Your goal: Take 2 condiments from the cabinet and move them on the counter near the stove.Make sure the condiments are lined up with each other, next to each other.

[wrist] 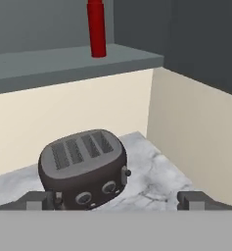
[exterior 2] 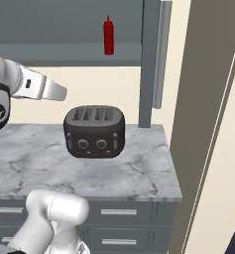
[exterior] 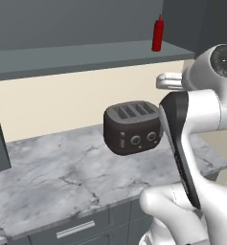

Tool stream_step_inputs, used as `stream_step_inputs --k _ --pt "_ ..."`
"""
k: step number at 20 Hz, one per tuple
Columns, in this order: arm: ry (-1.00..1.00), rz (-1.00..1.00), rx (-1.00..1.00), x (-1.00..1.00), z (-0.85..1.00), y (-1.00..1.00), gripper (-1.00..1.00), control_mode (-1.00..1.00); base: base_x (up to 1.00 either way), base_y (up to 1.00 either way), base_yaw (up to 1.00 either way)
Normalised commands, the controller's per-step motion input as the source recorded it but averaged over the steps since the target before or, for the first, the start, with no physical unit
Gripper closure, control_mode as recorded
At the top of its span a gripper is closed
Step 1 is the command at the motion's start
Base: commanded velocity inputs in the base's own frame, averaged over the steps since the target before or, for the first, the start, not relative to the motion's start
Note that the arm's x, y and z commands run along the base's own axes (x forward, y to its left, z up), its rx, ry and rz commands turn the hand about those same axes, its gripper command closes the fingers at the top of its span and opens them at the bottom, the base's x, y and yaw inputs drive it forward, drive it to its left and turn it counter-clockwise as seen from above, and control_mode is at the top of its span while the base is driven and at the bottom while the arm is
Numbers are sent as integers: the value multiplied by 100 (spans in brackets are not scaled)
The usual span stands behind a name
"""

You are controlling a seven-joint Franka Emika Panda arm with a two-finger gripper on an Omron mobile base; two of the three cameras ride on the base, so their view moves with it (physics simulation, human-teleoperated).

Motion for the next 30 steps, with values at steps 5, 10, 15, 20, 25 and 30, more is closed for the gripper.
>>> stream_step_inputs --k 5,10,15,20,25,30 --pt "-9 -4 0 35 35 -16 -100 -100 0 0 0" --pt "-11 -6 -1 46 14 -11 -100 -100 0 0 0" --pt "-6 -7 -1 45 21 -11 -100 -100 0 0 0" --pt "0 -6 0 40 25 -23 -100 -100 0 0 0" --pt "3 -4 0 55 4 -11 -100 -100 0 0 0" --pt "14 -2 0 72 -3 0 -100 -100 0 0 0"
